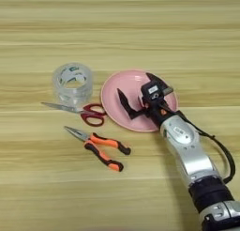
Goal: Move the objects on the table
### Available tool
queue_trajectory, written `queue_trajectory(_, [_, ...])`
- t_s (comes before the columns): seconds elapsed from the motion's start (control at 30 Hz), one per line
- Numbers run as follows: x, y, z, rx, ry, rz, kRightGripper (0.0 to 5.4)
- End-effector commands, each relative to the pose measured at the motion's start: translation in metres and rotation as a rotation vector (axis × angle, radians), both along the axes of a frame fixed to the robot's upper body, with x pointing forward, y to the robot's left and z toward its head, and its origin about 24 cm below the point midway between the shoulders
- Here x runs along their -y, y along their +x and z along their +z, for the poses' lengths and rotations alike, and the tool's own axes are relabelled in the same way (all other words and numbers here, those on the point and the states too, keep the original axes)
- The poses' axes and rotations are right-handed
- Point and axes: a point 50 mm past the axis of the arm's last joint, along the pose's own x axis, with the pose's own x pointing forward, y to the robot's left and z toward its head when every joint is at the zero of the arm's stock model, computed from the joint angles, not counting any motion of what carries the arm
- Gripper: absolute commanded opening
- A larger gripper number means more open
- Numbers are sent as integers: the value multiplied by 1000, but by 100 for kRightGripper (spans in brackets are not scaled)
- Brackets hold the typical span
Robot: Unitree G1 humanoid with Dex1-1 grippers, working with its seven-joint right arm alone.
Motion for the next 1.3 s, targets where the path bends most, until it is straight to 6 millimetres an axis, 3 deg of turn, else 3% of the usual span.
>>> queue_trajectory(0.03, [-2,12,27,66,15,19,534])
queue_trajectory(0.67, [15,20,6,-253,-11,34,534])
queue_trajectory(1.3, [77,4,1,-306,-89,-99,534])
